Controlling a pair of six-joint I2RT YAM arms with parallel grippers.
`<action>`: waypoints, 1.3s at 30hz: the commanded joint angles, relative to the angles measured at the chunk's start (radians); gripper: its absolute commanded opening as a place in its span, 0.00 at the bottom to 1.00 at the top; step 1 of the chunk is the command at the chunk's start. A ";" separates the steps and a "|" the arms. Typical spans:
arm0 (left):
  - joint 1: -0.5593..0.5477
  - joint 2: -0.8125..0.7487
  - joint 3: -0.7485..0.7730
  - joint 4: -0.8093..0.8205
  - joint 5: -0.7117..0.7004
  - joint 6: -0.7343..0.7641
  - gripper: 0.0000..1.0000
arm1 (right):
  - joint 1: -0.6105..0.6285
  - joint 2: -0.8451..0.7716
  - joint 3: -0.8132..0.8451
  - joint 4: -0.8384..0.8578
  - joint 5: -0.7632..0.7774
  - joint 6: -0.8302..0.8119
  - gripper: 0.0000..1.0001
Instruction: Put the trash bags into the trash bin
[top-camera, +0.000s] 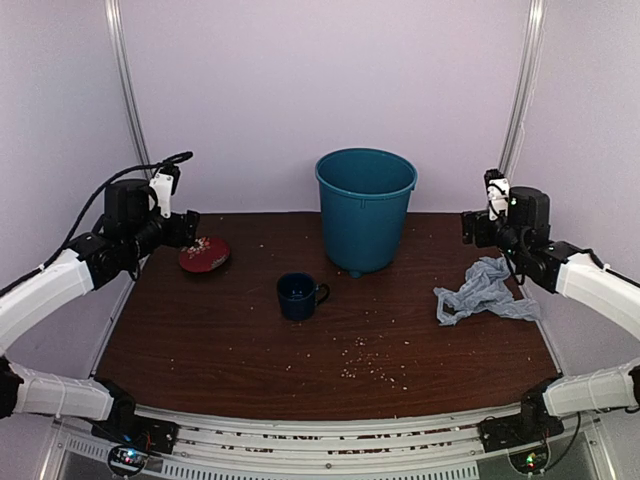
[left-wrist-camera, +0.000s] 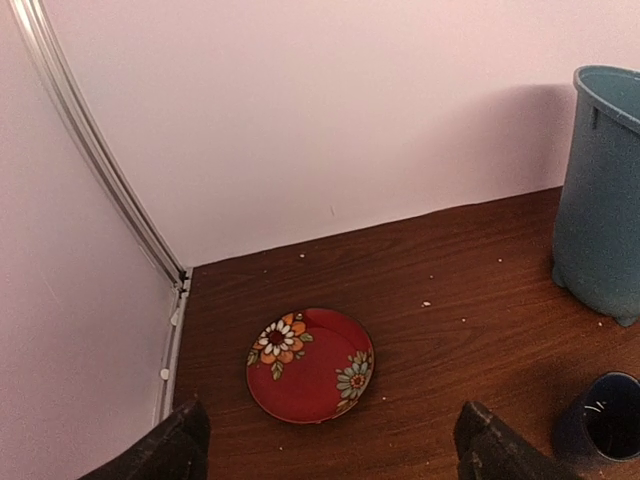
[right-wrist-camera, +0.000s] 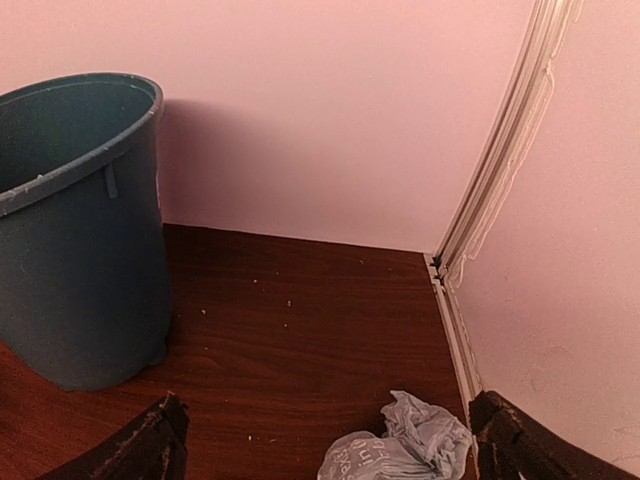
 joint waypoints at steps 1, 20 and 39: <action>-0.042 0.033 0.035 0.007 0.069 -0.026 0.85 | -0.073 -0.029 0.001 -0.077 -0.087 -0.042 1.00; -0.727 0.442 0.162 0.120 0.175 -0.160 0.58 | -0.541 0.056 0.001 -0.430 -0.409 -0.364 0.81; -0.778 0.945 0.436 0.338 0.232 -0.253 0.66 | -0.274 0.395 -0.060 -0.336 -0.302 -0.613 0.60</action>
